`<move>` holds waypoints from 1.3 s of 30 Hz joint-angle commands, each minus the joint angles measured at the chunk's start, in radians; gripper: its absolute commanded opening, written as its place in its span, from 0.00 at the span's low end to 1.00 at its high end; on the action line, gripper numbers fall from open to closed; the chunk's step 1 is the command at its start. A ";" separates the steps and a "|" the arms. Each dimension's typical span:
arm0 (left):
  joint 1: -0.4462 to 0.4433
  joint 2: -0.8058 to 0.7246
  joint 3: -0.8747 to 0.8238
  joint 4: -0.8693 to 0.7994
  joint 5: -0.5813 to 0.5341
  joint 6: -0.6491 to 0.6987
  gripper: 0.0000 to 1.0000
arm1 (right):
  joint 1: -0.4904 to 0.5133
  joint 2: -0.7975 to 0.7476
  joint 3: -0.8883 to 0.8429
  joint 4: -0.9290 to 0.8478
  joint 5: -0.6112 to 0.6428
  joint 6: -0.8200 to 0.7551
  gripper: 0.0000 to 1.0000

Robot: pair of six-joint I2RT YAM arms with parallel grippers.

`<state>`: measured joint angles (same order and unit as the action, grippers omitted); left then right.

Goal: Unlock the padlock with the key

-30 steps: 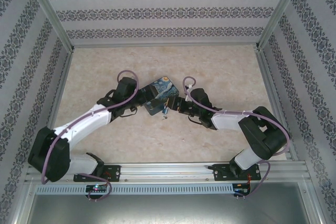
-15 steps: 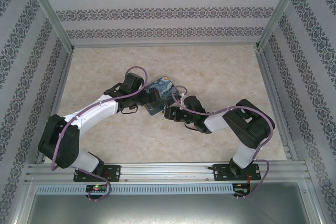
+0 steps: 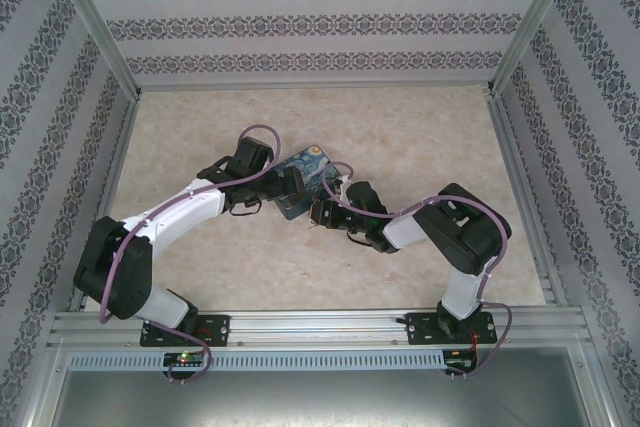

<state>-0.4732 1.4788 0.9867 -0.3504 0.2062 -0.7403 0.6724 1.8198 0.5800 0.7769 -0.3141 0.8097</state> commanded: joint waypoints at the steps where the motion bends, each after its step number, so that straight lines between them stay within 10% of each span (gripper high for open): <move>1: 0.019 0.013 0.028 -0.018 0.003 0.021 1.00 | 0.016 0.035 0.003 -0.005 0.032 0.003 0.31; 13: 0.013 0.043 0.038 -0.075 -0.026 0.077 1.00 | 0.004 0.024 -0.010 0.005 0.052 0.049 0.00; 25: -0.086 0.165 0.103 -0.226 -0.291 0.163 1.00 | -0.011 0.021 -0.061 0.099 0.069 0.198 0.00; 39: -0.114 0.193 0.040 -0.199 -0.315 0.145 1.00 | -0.045 0.061 -0.085 0.255 0.111 0.370 0.00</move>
<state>-0.5770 1.6241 1.0763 -0.4702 -0.0578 -0.6094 0.6514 1.8595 0.4995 0.9894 -0.2478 1.1294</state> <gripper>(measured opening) 0.997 0.064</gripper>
